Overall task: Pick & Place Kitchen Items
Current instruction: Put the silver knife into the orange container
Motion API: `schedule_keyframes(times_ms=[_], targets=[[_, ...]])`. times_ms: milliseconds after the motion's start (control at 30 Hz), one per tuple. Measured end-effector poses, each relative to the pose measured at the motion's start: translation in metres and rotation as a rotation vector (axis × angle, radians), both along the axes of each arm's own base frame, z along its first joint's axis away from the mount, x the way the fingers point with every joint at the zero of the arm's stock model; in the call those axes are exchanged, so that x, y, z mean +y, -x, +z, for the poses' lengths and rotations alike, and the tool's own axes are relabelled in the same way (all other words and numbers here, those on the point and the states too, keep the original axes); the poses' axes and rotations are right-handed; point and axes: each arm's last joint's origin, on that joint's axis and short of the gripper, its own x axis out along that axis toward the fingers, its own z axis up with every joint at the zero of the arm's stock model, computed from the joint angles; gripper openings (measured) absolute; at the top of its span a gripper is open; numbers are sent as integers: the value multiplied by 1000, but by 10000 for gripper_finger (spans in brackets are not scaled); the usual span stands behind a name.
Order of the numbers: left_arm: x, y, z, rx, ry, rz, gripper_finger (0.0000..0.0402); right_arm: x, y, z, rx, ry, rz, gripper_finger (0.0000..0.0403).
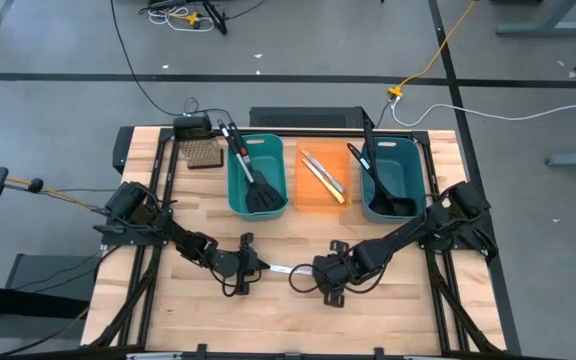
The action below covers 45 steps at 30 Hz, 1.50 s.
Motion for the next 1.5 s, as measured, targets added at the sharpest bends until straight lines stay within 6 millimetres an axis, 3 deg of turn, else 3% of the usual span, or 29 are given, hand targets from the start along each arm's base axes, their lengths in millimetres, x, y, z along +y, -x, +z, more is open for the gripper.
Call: schedule_keyframes(times_ms=[233, 533, 900, 1167, 1367, 1500], targets=[[0, 0, 0, -2, 3, -3, 2, -5, 6, -11, 155, -55, -44, 179], [0, 0, 0, -4, -6, -13, 2, -10, 2, -12, 145, -58, -45, 179], [0, 0, 0, -2, -4, -19, 2, -9, -3, -39, 186, 19, -41, 175], [0, 0, 0, -2, -2, -21, 2, -11, -7, -41, 157, 40, -32, 148], [0, 0, 0, -2, -2, -21, 2, -11, -7, -42, 153, 45, -29, 86], [0, 0, 0, -2, -3, -21, 2, -11, -7, -42, 156, 43, -27, 82]])
